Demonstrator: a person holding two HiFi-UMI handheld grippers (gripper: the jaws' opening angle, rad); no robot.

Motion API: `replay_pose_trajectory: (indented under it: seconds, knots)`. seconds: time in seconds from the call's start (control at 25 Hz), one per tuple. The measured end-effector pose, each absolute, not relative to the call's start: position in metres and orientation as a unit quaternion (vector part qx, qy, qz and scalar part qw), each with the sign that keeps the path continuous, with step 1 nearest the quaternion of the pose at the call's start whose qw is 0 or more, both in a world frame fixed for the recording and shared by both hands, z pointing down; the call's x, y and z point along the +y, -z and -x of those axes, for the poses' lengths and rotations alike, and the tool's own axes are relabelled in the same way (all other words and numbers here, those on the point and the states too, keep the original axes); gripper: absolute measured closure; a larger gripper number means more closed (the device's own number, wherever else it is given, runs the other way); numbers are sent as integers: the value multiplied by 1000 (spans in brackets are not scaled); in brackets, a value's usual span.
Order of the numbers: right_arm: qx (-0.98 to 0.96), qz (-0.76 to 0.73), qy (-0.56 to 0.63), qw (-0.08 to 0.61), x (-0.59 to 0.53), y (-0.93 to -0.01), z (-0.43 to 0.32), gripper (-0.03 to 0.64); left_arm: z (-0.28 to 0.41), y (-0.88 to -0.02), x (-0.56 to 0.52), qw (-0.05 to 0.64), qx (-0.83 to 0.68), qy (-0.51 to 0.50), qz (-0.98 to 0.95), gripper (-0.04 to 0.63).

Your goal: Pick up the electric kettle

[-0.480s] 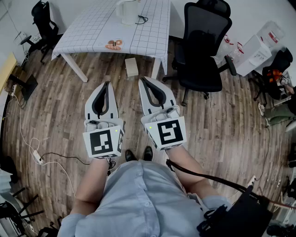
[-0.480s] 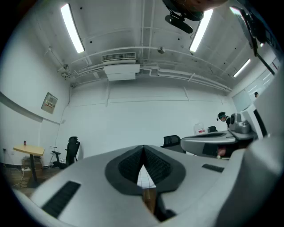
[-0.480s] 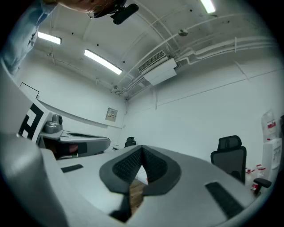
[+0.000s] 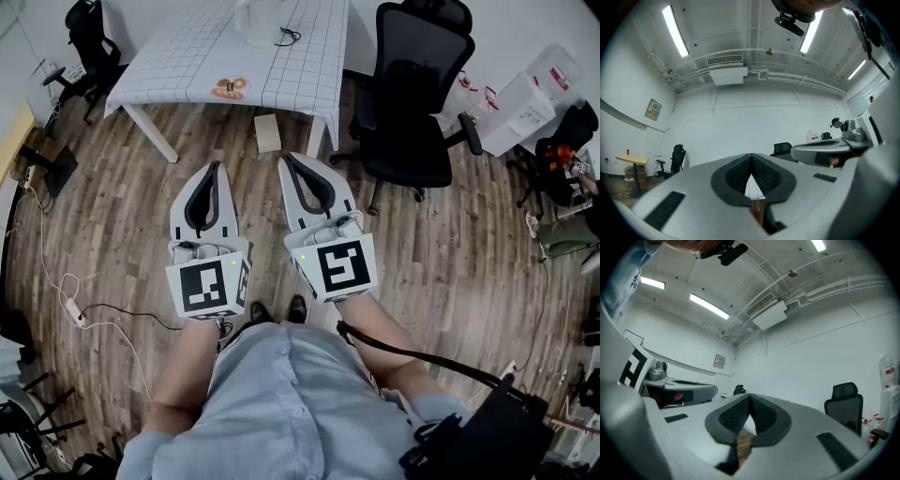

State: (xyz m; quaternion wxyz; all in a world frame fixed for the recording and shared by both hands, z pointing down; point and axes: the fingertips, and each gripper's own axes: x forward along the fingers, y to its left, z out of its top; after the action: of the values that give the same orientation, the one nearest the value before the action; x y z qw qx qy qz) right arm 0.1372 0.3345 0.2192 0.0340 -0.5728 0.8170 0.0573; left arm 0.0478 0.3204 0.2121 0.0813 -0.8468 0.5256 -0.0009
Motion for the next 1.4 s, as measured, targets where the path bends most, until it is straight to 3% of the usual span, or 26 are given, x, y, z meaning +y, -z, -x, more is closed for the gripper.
replay_pose_trajectory:
  seconds: [0.48,1.4]
  knots:
    - [826,561,-39,26,297,-242,-142,617,-52,-232,289,76,540,10,838,595]
    - [790,611,-52,18,38,-236,-91,617,5,-227,22,78,497,-10,864,595]
